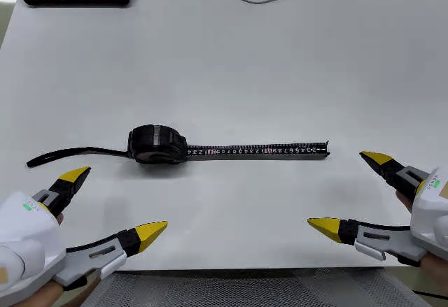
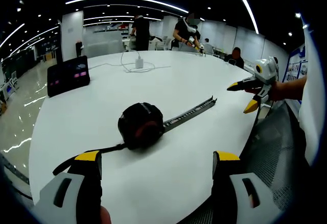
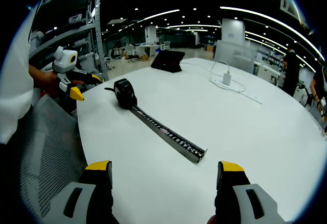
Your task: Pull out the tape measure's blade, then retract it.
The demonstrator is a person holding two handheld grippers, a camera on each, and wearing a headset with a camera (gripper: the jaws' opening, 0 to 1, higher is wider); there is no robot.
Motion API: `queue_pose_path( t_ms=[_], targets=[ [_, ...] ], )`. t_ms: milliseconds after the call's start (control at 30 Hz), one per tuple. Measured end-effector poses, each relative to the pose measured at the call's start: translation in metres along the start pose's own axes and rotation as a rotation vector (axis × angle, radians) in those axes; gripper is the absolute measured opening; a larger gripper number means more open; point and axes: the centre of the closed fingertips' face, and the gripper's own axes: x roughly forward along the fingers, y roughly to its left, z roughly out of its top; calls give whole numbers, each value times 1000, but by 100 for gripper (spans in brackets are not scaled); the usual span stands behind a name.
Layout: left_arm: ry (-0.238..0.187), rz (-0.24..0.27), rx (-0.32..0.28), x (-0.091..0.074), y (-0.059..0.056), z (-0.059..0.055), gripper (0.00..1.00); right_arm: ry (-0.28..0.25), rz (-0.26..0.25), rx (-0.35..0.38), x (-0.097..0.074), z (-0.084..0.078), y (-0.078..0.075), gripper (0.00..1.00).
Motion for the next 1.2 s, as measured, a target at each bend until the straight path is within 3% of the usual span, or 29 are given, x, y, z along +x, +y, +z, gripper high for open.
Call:
queue_pose_path(
  t_ms=[867, 1200],
  targets=[
    [-16, -3, -4, 13, -2, 11, 86, 1, 0, -9, 0, 2, -2, 82],
    [-12, -3, -8, 27, -2, 16, 88, -3, -1, -13, 3, 4, -8, 82]
  ],
)
